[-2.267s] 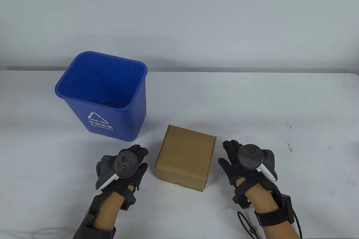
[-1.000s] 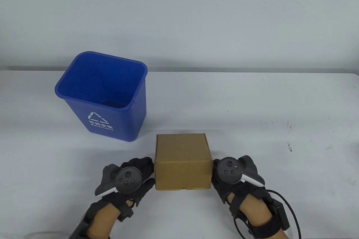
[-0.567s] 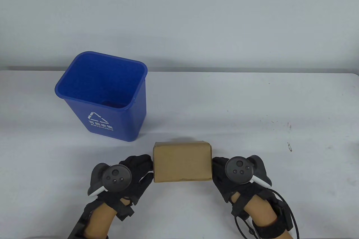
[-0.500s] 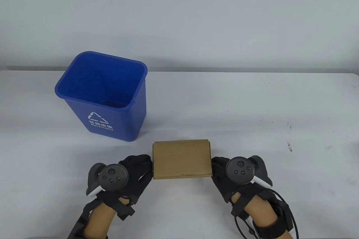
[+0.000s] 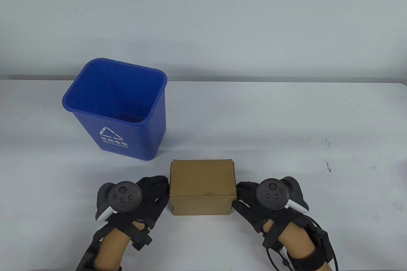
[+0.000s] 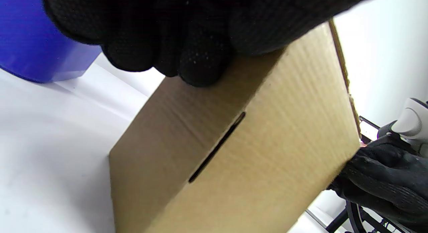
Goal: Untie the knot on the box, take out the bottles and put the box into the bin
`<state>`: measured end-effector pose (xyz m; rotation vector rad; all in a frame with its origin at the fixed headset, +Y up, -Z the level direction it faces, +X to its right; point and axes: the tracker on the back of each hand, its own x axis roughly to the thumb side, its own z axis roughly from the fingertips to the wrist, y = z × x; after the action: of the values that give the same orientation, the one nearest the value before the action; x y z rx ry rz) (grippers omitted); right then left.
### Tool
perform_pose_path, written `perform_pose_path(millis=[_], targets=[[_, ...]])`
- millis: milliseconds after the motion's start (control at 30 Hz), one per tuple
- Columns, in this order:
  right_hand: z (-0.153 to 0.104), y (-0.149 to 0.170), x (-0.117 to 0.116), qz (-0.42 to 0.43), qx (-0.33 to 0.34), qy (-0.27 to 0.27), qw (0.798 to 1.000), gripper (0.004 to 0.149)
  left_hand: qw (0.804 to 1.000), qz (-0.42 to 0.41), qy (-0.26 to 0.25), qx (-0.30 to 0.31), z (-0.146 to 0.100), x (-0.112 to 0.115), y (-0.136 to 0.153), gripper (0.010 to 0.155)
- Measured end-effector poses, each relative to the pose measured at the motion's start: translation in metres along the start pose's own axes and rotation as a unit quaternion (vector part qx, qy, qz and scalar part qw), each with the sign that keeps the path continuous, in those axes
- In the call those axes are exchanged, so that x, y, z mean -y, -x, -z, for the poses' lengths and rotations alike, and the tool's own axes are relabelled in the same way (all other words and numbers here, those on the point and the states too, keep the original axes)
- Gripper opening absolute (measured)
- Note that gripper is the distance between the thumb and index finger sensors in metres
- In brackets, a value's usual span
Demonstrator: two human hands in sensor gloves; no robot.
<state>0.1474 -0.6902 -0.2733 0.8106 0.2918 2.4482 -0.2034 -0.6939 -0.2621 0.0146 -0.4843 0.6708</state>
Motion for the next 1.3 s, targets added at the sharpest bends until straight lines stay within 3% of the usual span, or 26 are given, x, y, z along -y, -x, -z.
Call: perform_pose_path(millis=[133, 233, 500, 767, 900, 1300], targets=[[-0.002, 0.005, 0.006, 0.004, -0.005, 0.006, 1.0, 0.06, 0.999, -0.042, -0.023, 0.019, -0.005, -0.012, 0.001, 0.059], [-0.006, 0.009, 0.014, 0.02, -0.003, 0.041, 0.999, 0.064, 0.998, -0.053, -0.017, 0.035, -0.006, -0.017, 0.004, 0.072], [-0.001, 0.024, 0.006, 0.101, -0.004, 0.012, 0.995, 0.079, 0.992, -0.111, 0.055, 0.037, 0.008, -0.005, 0.012, 0.093], [0.009, 0.031, -0.01, 0.213, 0.027, -0.028, 0.976, 0.08, 0.972, -0.225, 0.059, 0.036, 0.012, 0.009, 0.021, 0.09], [0.01, 0.031, -0.008, 0.214, 0.031, -0.028, 0.976, 0.079, 0.967, -0.251, 0.039, 0.03, 0.01, 0.014, 0.022, 0.088], [0.011, 0.026, -0.008, 0.203, 0.037, -0.034, 0.978, 0.077, 0.982, -0.188, -0.006, 0.026, 0.008, 0.012, 0.01, 0.079]])
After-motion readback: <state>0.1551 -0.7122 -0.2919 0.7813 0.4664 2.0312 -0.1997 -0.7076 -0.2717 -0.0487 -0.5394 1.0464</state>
